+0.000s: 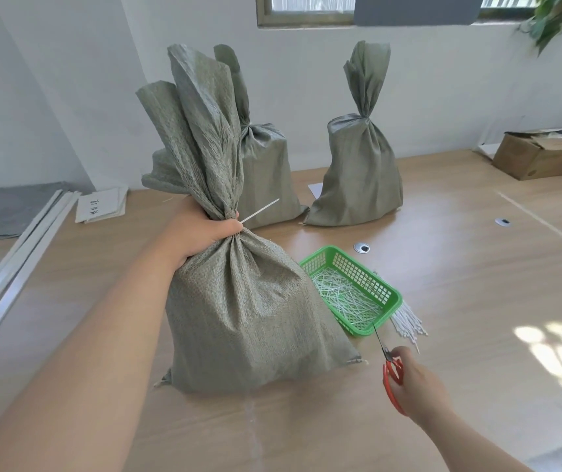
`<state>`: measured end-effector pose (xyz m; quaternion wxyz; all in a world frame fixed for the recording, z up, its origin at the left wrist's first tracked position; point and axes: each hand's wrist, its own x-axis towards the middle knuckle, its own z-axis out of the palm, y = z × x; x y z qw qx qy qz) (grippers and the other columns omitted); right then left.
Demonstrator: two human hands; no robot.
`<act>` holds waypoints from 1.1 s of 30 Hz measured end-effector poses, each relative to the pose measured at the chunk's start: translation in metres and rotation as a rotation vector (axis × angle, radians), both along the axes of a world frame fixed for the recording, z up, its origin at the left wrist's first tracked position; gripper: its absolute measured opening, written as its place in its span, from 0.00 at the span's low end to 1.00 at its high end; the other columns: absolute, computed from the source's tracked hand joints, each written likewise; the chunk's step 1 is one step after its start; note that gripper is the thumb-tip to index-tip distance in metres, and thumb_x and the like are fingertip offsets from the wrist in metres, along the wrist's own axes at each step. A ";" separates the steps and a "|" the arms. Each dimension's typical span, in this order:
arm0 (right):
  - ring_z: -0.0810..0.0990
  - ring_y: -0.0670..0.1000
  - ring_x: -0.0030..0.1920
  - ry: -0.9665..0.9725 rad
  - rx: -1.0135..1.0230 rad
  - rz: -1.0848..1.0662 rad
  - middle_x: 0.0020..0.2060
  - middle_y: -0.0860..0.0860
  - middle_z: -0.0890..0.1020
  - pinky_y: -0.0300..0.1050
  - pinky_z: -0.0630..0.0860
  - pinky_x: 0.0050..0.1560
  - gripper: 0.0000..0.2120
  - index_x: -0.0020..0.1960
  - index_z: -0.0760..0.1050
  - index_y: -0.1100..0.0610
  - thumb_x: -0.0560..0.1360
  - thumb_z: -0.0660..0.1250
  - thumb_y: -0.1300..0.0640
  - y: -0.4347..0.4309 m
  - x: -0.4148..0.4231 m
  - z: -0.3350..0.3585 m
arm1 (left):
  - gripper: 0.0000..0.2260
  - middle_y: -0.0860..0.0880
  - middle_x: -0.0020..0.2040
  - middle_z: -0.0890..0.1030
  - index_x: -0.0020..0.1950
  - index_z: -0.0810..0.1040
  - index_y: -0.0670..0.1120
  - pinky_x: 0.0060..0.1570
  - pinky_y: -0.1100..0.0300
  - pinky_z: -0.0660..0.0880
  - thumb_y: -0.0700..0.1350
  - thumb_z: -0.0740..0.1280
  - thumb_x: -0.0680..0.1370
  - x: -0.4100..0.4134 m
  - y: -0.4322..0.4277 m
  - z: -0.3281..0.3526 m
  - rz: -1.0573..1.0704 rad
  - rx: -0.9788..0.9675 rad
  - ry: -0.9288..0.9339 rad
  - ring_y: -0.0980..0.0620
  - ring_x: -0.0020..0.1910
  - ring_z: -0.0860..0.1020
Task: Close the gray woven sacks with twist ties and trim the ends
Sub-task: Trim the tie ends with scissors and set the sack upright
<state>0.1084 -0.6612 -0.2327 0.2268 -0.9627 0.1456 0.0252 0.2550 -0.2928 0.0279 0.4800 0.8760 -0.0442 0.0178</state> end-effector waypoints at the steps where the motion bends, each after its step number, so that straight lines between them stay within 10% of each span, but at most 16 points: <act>1: 0.77 0.53 0.34 -0.065 0.015 -0.007 0.33 0.45 0.80 0.44 0.71 0.35 0.09 0.57 0.71 0.48 0.77 0.65 0.51 0.001 0.004 0.004 | 0.07 0.51 0.45 0.85 0.48 0.84 0.46 0.52 0.59 0.76 0.44 0.77 0.71 -0.001 -0.001 0.001 -0.002 -0.007 -0.003 0.58 0.46 0.81; 5: 0.80 0.52 0.35 -0.187 0.088 0.001 0.32 0.46 0.82 0.46 0.75 0.36 0.07 0.53 0.75 0.49 0.75 0.69 0.53 0.006 0.030 0.031 | 0.06 0.57 0.43 0.81 0.48 0.83 0.47 0.38 0.71 0.69 0.42 0.76 0.73 -0.004 -0.002 0.004 -0.003 0.019 -0.045 0.68 0.40 0.75; 11: 0.79 0.53 0.25 -0.230 0.527 0.038 0.32 0.55 0.84 0.47 0.77 0.27 0.09 0.52 0.75 0.50 0.76 0.72 0.58 0.039 0.077 0.106 | 0.08 0.55 0.47 0.84 0.45 0.82 0.53 0.49 0.59 0.74 0.44 0.78 0.71 0.002 0.002 0.007 -0.009 0.017 -0.037 0.59 0.48 0.80; 18: 0.76 0.55 0.24 -0.271 0.779 0.242 0.30 0.55 0.81 0.49 0.76 0.25 0.08 0.50 0.77 0.50 0.74 0.74 0.56 0.099 0.113 0.198 | 0.10 0.54 0.50 0.83 0.53 0.83 0.47 0.45 0.66 0.71 0.43 0.77 0.72 0.012 0.001 0.007 -0.014 0.054 0.000 0.61 0.50 0.78; 33: 0.72 0.52 0.20 0.176 1.011 0.434 0.28 0.56 0.75 0.40 0.69 0.21 0.21 0.54 0.74 0.63 0.76 0.69 0.45 0.150 0.116 0.260 | 0.13 0.51 0.54 0.85 0.57 0.82 0.47 0.62 0.53 0.76 0.42 0.77 0.73 0.013 -0.005 0.004 0.100 0.037 0.001 0.52 0.57 0.81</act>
